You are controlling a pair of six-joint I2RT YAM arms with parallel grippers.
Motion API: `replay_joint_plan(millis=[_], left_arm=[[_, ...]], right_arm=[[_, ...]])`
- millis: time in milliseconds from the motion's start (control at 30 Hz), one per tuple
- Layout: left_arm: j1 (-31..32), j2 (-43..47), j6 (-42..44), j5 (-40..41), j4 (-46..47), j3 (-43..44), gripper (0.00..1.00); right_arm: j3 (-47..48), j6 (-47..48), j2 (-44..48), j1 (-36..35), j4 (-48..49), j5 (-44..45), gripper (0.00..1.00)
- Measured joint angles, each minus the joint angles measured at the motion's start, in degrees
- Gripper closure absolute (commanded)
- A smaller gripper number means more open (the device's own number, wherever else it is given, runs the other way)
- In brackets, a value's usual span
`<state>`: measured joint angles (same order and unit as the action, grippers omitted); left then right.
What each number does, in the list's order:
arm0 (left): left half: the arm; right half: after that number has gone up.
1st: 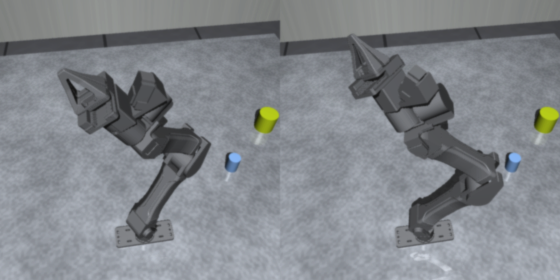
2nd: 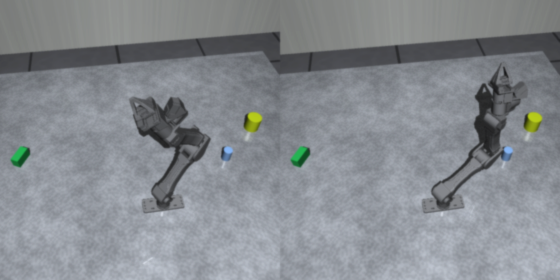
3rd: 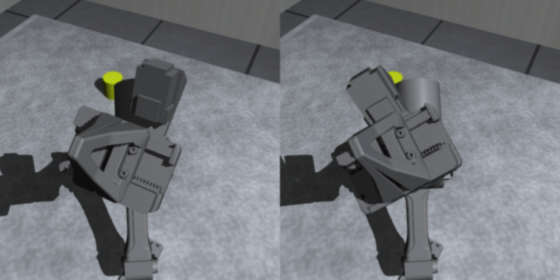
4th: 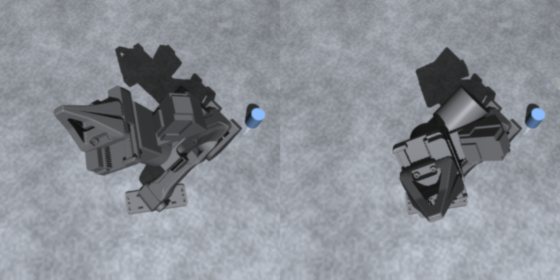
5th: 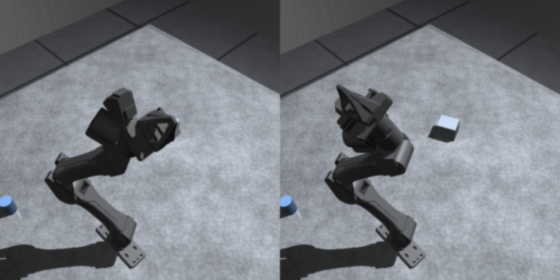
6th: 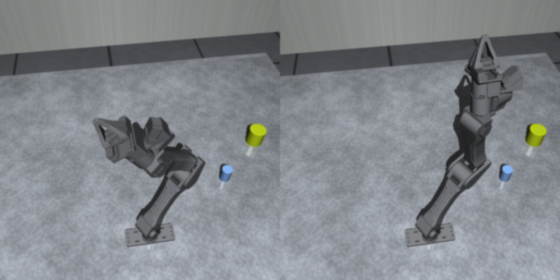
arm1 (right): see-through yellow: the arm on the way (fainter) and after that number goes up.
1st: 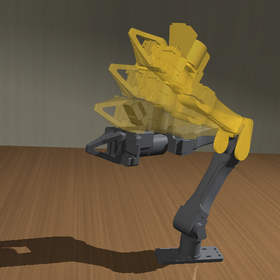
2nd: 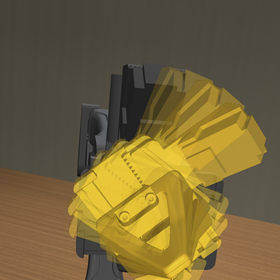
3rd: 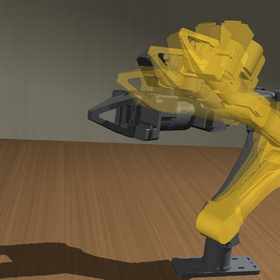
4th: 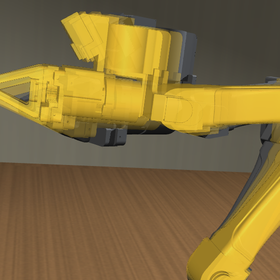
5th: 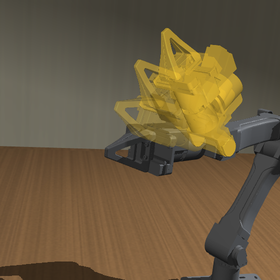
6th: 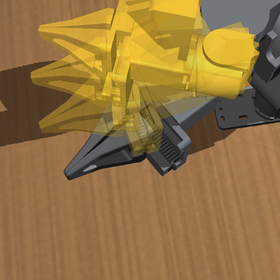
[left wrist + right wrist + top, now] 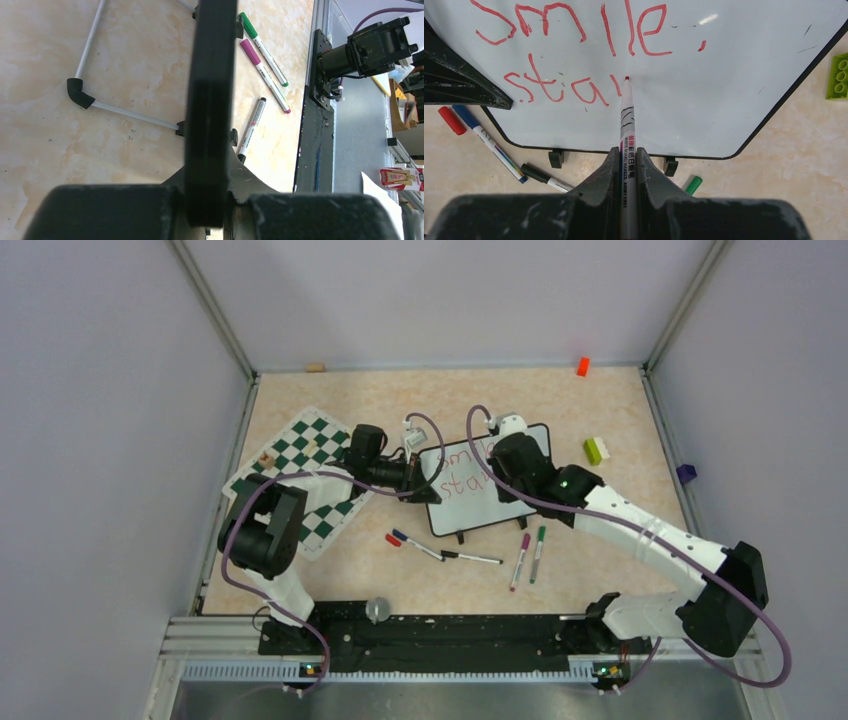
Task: Write a sentence on the whiteboard
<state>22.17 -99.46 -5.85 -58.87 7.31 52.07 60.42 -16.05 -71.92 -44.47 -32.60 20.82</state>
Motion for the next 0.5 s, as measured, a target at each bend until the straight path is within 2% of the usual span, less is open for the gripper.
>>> replay_joint_plan(millis=[200, 500], left_arm=[[0.0, 0.0, 0.0, 0.0, 0.0, 0.0, 1.0], [0.0, 0.0, 0.0, 0.0, 0.0, 0.0, 1.0]], right_arm=[[-0.2, -0.1, 0.2, 0.0, 0.0, -0.1, 1.0], [-6.1, -1.0, 2.7, 0.1, -0.4, -2.2, 1.0]])
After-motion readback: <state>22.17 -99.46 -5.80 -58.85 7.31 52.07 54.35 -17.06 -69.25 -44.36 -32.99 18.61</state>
